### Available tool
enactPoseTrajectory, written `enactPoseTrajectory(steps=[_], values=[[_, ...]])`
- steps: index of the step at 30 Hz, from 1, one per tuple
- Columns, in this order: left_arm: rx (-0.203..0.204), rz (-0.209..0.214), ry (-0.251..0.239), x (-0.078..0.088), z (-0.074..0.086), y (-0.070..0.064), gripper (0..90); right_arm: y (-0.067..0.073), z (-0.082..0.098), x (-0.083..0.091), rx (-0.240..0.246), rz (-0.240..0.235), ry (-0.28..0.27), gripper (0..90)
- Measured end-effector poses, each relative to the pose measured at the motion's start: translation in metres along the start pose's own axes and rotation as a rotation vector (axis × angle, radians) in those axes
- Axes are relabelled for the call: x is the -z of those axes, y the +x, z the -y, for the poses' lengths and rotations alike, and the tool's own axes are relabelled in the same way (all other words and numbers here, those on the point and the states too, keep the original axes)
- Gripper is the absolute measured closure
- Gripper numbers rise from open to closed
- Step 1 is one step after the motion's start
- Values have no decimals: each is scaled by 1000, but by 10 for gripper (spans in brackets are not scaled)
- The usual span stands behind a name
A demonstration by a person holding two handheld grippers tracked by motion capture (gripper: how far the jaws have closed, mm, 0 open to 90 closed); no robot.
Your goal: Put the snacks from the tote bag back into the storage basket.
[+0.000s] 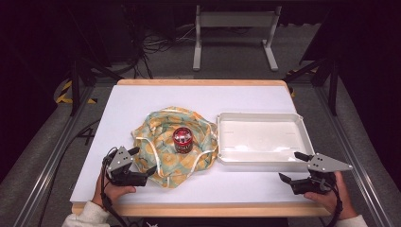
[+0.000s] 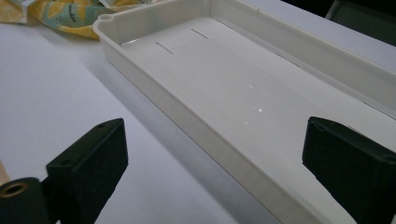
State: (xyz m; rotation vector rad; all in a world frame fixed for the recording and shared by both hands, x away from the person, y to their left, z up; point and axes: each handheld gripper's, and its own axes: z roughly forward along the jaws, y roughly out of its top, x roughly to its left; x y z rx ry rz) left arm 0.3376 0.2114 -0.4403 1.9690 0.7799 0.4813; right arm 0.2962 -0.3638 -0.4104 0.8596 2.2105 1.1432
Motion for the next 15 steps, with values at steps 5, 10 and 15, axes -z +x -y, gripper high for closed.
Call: enactPoseTrajectory(steps=[5,10,15], values=[[-3,4,-2,3,1,-1,76,1,-3,2,-3,-11,-4,87],[-1,-5,-15,7,3,0,76,2,-13,-3,2,-67,8,95],[-5,-6,-6,6,4,0,76,4,-23,-12,18,-88,32,106]])
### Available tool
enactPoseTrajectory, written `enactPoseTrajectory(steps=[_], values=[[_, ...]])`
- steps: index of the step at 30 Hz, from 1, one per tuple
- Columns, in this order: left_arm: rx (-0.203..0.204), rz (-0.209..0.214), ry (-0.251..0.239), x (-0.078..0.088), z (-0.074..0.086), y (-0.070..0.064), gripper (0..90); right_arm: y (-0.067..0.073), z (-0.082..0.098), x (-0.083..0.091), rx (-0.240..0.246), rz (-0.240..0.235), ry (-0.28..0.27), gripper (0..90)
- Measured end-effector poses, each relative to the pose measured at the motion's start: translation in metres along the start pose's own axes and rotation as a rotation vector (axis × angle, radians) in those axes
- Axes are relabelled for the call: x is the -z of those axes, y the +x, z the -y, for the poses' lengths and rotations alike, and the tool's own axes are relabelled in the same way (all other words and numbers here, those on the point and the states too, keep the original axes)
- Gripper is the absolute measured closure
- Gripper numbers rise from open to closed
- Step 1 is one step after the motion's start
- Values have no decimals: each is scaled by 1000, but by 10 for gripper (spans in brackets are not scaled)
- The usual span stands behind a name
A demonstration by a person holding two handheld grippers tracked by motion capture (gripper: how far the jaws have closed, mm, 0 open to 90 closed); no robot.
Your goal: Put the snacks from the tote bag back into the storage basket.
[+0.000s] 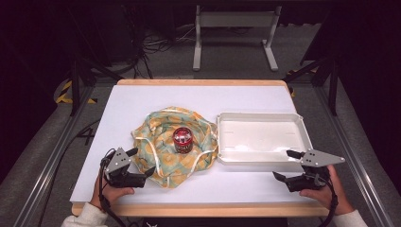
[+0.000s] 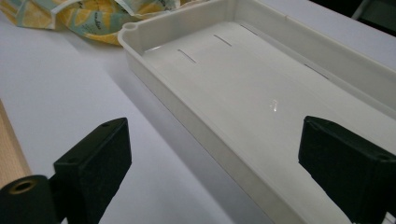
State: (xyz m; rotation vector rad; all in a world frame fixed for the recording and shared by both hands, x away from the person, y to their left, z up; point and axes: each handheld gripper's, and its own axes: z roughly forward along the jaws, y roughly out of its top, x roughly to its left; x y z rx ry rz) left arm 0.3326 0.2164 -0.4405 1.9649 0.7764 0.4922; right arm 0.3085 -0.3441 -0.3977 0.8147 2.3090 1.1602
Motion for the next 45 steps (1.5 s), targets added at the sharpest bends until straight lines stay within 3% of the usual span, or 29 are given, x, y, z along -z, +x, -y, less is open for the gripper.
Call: enactPoseTrajectory(steps=[10,13,23,29,38,45], values=[[11,-3,-21,5,-1,0,76,7,-29,-36,59,-78,94,94],[14,-5,-22,6,0,1,76,8,-37,-41,70,-104,93,94],[20,-12,-19,11,3,-2,77,10,-76,-79,130,-185,177,84],[17,-9,-31,14,3,-2,77,18,-111,-103,175,-230,206,107],[17,1,-29,12,3,0,77,27,-151,-136,256,-257,293,115],[14,10,-28,11,3,0,77,34,-169,-153,287,-263,313,121]])
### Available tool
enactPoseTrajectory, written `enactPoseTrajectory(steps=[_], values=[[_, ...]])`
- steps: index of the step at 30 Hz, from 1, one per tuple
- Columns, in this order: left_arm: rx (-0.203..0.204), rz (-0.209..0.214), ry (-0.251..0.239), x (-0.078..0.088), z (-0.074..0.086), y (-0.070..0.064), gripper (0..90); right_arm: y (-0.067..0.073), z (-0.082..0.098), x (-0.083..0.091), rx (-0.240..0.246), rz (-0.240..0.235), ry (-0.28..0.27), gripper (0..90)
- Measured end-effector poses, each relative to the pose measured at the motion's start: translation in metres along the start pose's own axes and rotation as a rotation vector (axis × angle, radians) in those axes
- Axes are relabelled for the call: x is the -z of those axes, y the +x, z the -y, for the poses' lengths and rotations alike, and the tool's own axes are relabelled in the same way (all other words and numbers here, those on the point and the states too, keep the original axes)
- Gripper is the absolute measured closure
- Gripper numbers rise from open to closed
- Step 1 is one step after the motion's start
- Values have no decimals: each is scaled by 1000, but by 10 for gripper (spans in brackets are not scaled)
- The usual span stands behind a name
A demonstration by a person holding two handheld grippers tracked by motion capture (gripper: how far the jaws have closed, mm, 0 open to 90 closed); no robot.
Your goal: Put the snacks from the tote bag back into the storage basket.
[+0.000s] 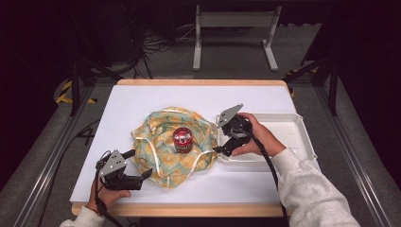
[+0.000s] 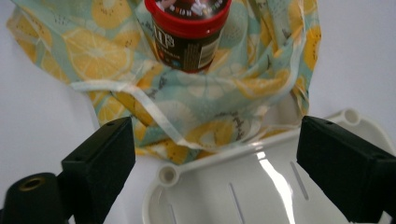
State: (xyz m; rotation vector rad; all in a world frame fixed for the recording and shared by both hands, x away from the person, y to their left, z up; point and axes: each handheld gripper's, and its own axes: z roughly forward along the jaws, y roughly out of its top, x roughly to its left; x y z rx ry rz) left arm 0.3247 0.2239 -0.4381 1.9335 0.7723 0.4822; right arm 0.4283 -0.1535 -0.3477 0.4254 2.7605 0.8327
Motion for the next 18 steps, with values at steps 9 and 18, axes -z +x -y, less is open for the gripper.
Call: enactPoseTrajectory(steps=[9,18], values=[[-4,4,12,-1,1,0,78,-4,-26,-17,52,-25,34,142],[-4,2,18,-1,3,0,78,-5,-49,-38,80,-65,95,155]])
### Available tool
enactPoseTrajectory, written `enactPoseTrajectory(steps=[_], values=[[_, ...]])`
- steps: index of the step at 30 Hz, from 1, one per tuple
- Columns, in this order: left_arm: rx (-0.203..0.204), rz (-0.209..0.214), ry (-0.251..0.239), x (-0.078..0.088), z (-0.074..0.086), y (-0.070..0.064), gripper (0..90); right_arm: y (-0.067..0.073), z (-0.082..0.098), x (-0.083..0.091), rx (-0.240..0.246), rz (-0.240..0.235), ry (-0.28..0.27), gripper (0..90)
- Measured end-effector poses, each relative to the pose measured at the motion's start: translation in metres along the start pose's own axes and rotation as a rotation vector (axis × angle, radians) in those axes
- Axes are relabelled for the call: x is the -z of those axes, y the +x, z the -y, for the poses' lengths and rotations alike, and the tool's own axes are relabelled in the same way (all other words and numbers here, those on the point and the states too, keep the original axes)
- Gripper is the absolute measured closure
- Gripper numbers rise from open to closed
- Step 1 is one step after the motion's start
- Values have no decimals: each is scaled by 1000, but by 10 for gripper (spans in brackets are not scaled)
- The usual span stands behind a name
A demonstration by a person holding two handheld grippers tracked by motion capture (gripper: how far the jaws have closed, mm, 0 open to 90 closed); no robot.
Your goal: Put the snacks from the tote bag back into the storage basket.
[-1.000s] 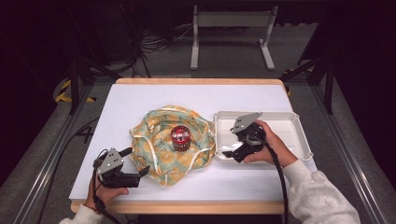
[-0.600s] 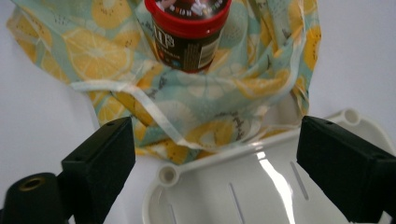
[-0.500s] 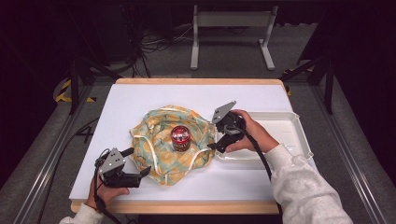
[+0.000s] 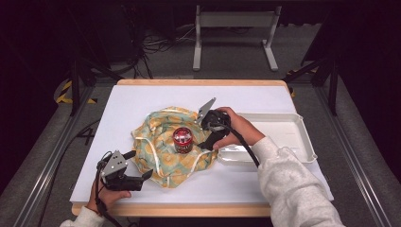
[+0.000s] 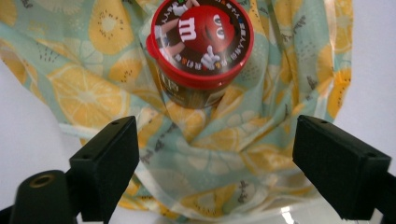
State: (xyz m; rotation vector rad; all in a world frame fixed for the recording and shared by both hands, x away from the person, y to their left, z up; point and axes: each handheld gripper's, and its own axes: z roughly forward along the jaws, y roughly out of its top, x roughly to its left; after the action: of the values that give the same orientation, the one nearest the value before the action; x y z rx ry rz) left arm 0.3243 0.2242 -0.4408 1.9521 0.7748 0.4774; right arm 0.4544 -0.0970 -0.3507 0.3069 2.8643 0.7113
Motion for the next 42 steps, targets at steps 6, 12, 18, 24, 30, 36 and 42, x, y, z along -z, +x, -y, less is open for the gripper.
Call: enactPoseTrajectory(steps=[6,12,18,24,30,36,42], values=[[6,-4,4,2,2,-1,78,-1,-16,-9,27,-25,12,189],[9,-15,2,9,5,-2,78,3,-29,-22,50,-59,48,191],[12,-25,7,13,9,-3,78,2,-39,-31,57,-65,73,175],[22,-35,11,18,13,-5,78,0,-47,-47,58,-64,118,164],[28,-43,11,21,15,-6,78,-3,-49,-56,37,-61,124,185],[31,-44,15,22,16,-6,78,-4,-51,-58,23,-81,103,225],[32,-38,14,20,16,-6,78,-3,-53,-59,40,-69,114,231]])
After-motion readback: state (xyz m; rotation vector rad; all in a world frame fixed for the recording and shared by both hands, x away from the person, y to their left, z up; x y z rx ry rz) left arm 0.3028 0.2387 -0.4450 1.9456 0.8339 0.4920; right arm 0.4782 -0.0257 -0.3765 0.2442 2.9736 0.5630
